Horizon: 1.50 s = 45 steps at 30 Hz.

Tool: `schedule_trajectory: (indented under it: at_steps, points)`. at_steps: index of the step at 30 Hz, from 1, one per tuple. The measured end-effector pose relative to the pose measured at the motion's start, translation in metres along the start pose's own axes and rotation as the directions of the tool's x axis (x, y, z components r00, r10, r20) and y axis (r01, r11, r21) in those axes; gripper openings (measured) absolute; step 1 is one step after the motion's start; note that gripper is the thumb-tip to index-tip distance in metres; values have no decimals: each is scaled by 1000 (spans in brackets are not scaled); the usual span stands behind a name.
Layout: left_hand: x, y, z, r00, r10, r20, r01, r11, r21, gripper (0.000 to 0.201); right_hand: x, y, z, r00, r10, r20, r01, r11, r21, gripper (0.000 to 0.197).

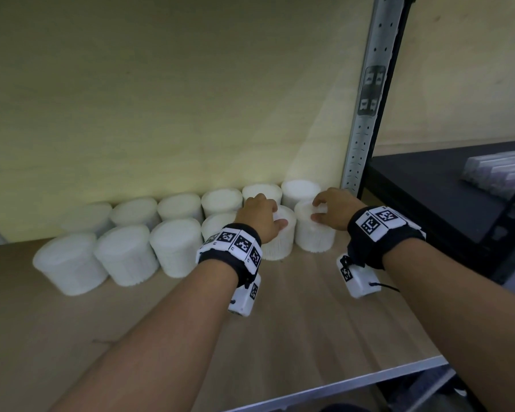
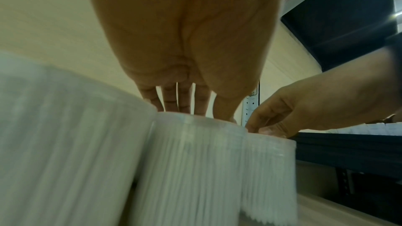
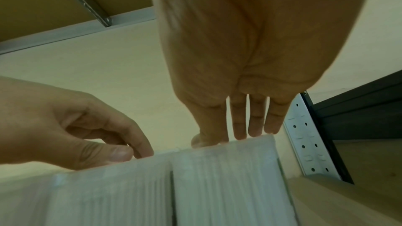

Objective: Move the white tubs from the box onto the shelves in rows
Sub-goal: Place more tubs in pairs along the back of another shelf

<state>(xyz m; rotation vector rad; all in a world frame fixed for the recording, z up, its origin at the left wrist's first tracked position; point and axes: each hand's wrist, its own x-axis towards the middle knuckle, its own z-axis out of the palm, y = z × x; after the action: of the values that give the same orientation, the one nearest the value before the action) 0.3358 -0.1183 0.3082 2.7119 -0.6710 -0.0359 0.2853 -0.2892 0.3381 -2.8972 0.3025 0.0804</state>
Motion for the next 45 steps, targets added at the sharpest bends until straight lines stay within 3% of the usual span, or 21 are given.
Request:
schedule_trajectory:
  at_steps: [6,11,15,22,37,40,45]
  points:
    - [-1,0,0,1000,-1,-9,1,1000,-10,49,1,-1,-4,999,-41,14,40,999,35,37]
    - [0,0,0,1000,-5,-9,5,1000,-17,49,4,-5,-6,997,-11,-78,15,999,48,44]
    - [-1,1,0,1000,-9,-9,9,1000,-14,50,4,-8,-2,999,28,18,-27,998,-53,56]
    - [-2,2,0,1000,-9,-18,9,1000,-13,49,6,-7,0,999,14,29,-12,998,-69,56]
    - [-2,2,1,1000,-11,-21,11,1000,-9,47,1,-5,-10,999,-35,35,34,999,30,38]
    - [-3,3,1,1000,-10,-20,10,1000,-11,47,0,-8,-10,1000,5,-9,-5,999,-33,48]
    - [-3,3,1,1000,-12,-20,12,1000,-17,48,3,-8,-2,999,49,25,-46,996,-81,58]
